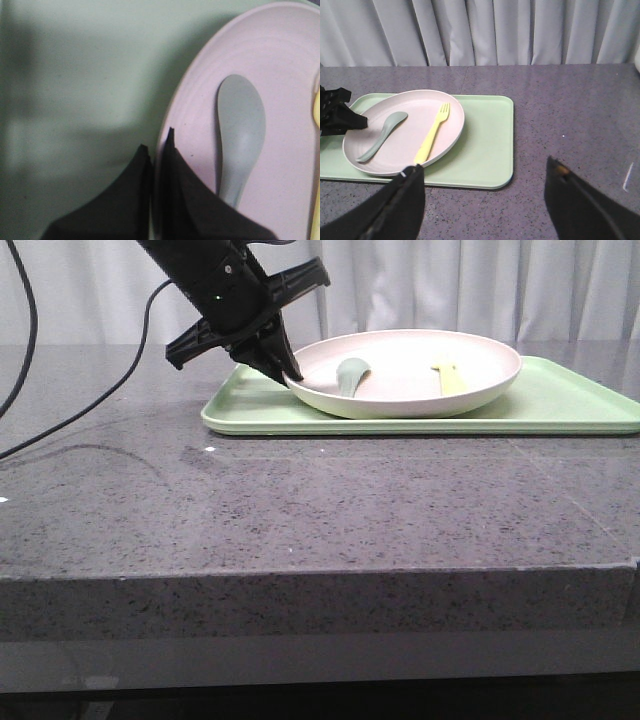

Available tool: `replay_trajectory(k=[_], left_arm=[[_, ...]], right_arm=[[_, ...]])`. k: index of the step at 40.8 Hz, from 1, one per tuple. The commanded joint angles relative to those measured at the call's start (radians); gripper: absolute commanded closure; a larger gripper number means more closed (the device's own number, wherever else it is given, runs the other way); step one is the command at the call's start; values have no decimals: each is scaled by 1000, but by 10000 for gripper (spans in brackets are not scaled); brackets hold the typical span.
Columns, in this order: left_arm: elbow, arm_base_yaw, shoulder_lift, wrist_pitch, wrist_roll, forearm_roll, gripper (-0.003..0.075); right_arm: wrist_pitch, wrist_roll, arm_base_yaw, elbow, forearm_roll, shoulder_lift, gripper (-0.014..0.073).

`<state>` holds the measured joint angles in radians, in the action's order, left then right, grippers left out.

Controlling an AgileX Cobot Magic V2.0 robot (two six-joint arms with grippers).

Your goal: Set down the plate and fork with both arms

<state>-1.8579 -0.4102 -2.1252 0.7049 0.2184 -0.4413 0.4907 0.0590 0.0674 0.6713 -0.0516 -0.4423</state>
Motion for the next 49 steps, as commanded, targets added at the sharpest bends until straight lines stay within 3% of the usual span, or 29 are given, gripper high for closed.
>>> replay_trajectory(k=[1, 10, 14, 20, 29, 40, 49], left_arm=[[-39, -9, 68, -68, 17, -27, 653], [-39, -6, 83, -66, 15, -25, 403], [-39, -2, 121, -56, -10, 18, 373], [-39, 5, 205, -12, -15, 207, 376], [6, 36, 325, 33, -13, 334, 464], [276, 113, 550, -91, -13, 368, 734], [528, 243, 761, -169, -13, 394, 738]], right_arm=[[-74, -8, -2, 29, 0, -13, 61], [-74, -8, -2, 29, 0, -13, 61], [-74, -8, -2, 29, 0, -13, 61], [-74, -8, -2, 29, 0, -13, 61], [-74, -8, -2, 29, 0, -13, 61], [-74, -8, -2, 29, 0, -13, 61], [-74, -8, -2, 29, 0, -13, 61]])
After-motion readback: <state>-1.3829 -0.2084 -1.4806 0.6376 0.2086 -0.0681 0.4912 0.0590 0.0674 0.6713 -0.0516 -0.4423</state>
